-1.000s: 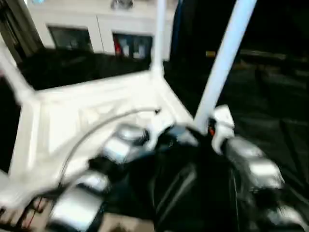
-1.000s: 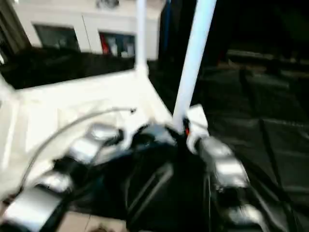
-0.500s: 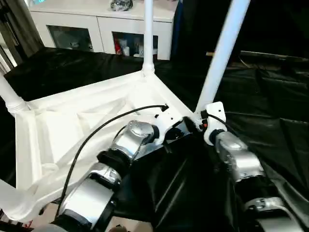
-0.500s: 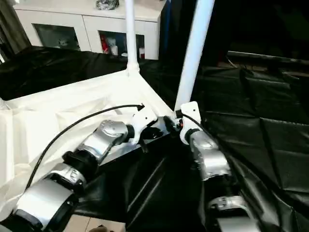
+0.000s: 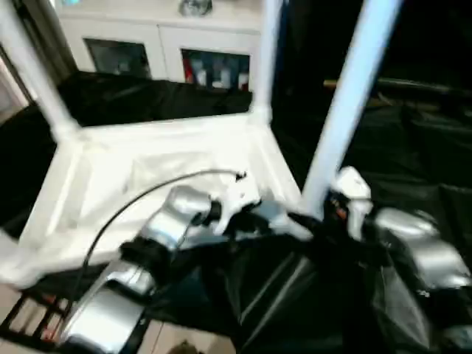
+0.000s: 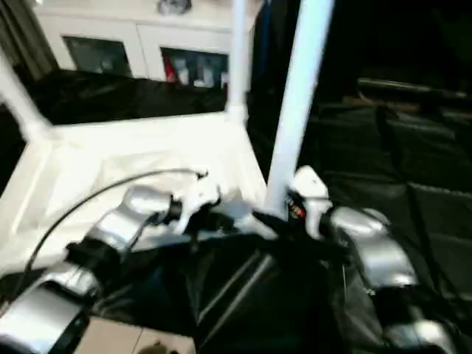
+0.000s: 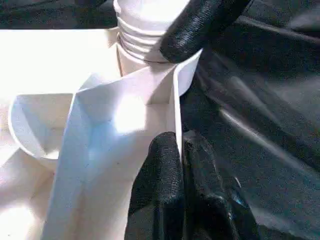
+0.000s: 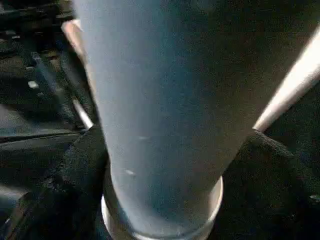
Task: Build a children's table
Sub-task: Rotate leg to tighten
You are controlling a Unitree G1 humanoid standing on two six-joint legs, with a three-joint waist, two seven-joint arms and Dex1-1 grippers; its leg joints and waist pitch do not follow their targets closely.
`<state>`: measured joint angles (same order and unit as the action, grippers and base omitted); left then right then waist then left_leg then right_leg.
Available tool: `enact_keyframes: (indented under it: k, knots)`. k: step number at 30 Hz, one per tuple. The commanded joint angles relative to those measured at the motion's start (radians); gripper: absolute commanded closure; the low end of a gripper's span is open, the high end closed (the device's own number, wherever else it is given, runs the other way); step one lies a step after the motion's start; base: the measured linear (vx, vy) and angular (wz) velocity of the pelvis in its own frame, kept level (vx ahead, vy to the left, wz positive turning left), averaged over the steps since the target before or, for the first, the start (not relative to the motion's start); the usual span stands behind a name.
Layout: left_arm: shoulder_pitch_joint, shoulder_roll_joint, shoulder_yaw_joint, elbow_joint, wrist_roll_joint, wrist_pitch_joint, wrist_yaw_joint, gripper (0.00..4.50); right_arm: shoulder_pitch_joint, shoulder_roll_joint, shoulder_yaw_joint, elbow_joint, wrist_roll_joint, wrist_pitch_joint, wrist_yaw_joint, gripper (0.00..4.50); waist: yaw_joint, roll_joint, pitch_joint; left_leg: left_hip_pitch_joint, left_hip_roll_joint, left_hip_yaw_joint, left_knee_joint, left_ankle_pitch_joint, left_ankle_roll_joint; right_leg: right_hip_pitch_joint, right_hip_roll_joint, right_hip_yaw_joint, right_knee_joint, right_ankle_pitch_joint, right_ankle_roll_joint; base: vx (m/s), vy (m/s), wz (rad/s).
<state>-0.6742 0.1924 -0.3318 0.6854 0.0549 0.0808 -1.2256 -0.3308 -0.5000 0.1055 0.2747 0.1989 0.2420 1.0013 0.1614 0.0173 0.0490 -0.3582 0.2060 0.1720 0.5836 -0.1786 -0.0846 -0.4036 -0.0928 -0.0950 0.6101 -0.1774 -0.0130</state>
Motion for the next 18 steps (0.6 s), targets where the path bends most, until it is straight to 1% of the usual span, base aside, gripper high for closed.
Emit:
enact_keyframes:
  k: [1, 4, 5, 7, 8, 9, 11, 12, 14, 16, 18]
  knots:
    - [-0.003, -0.008, -0.003, -0.068, -0.061, -0.014, -0.060, 4.50, 0.004, -0.022, 0.002, -0.019, -0.002, 0.007, 0.015, 0.54, -0.004, -0.016, -0.062, -0.001, 0.027, -0.003, -0.066, -0.213, 0.069, 0.056, -0.061, 0.050, -0.086, -0.285, -0.173, 0.000, 0.000, 0.00]
    - [0.011, 0.008, -0.008, -0.093, -0.066, -0.006, -0.076, 4.50, 0.010, -0.036, 0.008, -0.018, -0.005, 0.010, 0.032, 0.54, -0.004, -0.015, -0.062, 0.001, 0.028, -0.004, -0.067, -0.217, 0.060, 0.056, -0.062, 0.050, -0.086, -0.287, -0.172, 0.000, 0.000, 0.00]
    - [0.022, 0.019, -0.012, -0.109, -0.069, 0.000, -0.083, 4.50, 0.016, -0.039, 0.009, -0.024, 0.003, 0.019, 0.042, 0.54, -0.004, -0.016, -0.063, -0.001, 0.026, -0.003, -0.066, -0.211, 0.062, 0.057, -0.061, 0.050, -0.084, -0.277, -0.172, 0.000, 0.000, 0.00]
    - [0.031, 0.026, -0.014, -0.123, -0.069, 0.007, -0.086, 4.50, 0.020, -0.040, 0.013, -0.034, 0.012, 0.027, 0.049, 0.81, -0.003, -0.017, -0.063, -0.002, 0.026, -0.003, -0.065, -0.199, 0.066, 0.056, -0.060, 0.050, -0.082, -0.260, -0.174, 0.000, 0.000, 0.00]
    - [0.034, 0.028, -0.014, -0.129, -0.069, 0.009, -0.087, 4.50, 0.021, -0.038, 0.016, -0.037, 0.014, 0.030, 0.049, 0.81, -0.003, -0.016, -0.064, -0.002, 0.026, -0.003, -0.065, -0.196, 0.066, 0.057, -0.060, 0.050, -0.081, -0.256, -0.176, 0.000, 0.000, 0.00]
    - [0.035, 0.028, -0.014, -0.131, -0.068, 0.011, -0.087, 4.50, 0.022, -0.038, 0.016, -0.039, 0.014, 0.031, 0.050, 0.81, -0.004, -0.019, -0.063, -0.002, 0.025, -0.002, -0.065, -0.195, 0.067, 0.056, -0.059, 0.050, -0.083, -0.257, -0.175, 0.000, 0.000, 0.00]
    - [0.041, 0.029, -0.012, -0.143, -0.065, 0.018, -0.089, 4.50, 0.026, -0.034, 0.020, -0.048, 0.015, 0.038, 0.053, 1.12, -0.005, -0.017, -0.062, -0.001, 0.026, -0.003, -0.066, -0.202, 0.064, 0.056, -0.060, 0.049, -0.084, -0.277, -0.171, 0.000, 0.000, 0.00]
    - [0.046, 0.028, -0.008, -0.154, -0.063, 0.025, -0.088, 4.50, 0.026, -0.028, 0.019, -0.049, 0.016, 0.040, 0.051, 1.19, -0.005, -0.019, -0.063, -0.001, 0.026, -0.003, -0.066, -0.201, 0.062, 0.056, -0.061, 0.050, -0.084, -0.279, -0.170, 0.000, 0.000, 0.00]
    - [0.049, 0.029, -0.007, -0.162, -0.063, 0.030, -0.085, 4.50, 0.023, -0.025, 0.020, -0.047, 0.019, 0.042, 0.052, 1.22, -0.005, -0.019, -0.062, -0.002, 0.025, -0.003, -0.066, -0.203, 0.061, 0.056, -0.060, 0.049, -0.084, -0.287, -0.165, 0.000, 0.000, 0.00]
    - [0.051, 0.031, -0.009, -0.166, -0.065, 0.033, -0.082, 4.50, 0.024, -0.025, 0.020, -0.048, 0.020, 0.046, 0.054, 1.52, -0.007, -0.021, -0.061, -0.002, 0.024, -0.003, -0.066, -0.201, 0.060, 0.056, -0.061, 0.049, -0.086, -0.299, -0.159, 0.000, 0.000, 0.00]
    - [0.054, 0.034, -0.012, -0.173, -0.068, 0.036, -0.078, 4.50, 0.026, -0.024, 0.022, -0.047, 0.020, 0.047, 0.057, 1.59, -0.007, -0.022, -0.062, -0.003, 0.025, -0.003, -0.066, -0.195, 0.061, 0.056, -0.061, 0.049, -0.086, -0.297, -0.156, 0.000, 0.000, 0.00]
